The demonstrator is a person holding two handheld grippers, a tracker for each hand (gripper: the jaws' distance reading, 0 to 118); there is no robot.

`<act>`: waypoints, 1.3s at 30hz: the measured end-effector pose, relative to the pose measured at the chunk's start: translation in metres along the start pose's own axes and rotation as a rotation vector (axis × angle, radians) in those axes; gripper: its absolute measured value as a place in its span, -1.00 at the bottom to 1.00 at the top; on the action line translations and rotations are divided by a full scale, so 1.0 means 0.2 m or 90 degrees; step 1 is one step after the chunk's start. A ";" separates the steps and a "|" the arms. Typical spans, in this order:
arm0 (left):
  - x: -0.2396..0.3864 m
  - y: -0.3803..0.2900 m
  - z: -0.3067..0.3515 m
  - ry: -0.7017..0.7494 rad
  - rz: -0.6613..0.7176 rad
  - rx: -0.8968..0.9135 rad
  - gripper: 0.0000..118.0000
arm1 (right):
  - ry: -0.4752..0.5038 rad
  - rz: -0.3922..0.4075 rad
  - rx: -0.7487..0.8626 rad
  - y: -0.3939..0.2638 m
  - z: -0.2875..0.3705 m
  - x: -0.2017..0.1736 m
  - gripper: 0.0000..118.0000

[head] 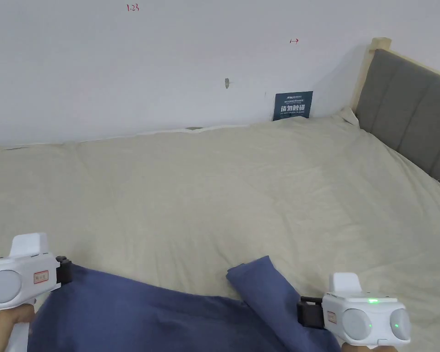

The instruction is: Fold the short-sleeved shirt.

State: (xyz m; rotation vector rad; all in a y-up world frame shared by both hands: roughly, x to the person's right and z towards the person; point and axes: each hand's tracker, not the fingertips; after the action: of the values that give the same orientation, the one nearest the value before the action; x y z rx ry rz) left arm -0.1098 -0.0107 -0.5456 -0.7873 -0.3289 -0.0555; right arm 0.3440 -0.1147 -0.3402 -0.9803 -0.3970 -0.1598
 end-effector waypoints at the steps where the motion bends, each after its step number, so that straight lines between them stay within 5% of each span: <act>1: 0.01 0.00 0.02 -0.002 -0.003 0.003 -0.95 | 0.001 0.005 -0.017 -0.01 -0.04 -0.01 0.45; 3: 0.01 0.00 0.05 -0.001 -0.012 0.007 -0.95 | -0.003 0.005 -0.045 -0.05 -0.09 -0.02 0.13; 6: 0.01 0.00 0.08 0.004 -0.022 0.007 -0.95 | -0.002 -0.005 -0.019 -0.09 -0.07 -0.03 -0.07; 8: 0.01 -0.01 0.10 0.005 -0.021 0.006 -0.95 | 0.007 0.001 -0.027 -0.08 -0.04 -0.02 -0.75; 9: 0.02 -0.01 0.11 0.006 -0.020 0.008 -0.95 | 0.000 0.005 -0.030 -0.08 -0.02 -0.03 -0.92; 21: -0.05 -0.06 0.42 0.006 0.026 0.059 -0.95 | -0.022 0.024 0.088 -0.03 0.39 0.07 -0.92; 28: -0.12 -0.02 0.72 0.007 0.040 0.129 -0.95 | 0.015 0.037 0.236 0.10 0.78 0.17 -0.94; 39: -0.28 0.30 1.21 0.066 0.076 0.286 -0.95 | 0.070 0.067 0.489 0.63 1.45 -0.04 -0.94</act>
State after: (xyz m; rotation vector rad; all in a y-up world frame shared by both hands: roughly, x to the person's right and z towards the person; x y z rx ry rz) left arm -0.2187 0.1968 -0.4451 -0.3552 -0.1851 0.0885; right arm 0.3012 0.1954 -0.2986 -0.2323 -0.2683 0.0389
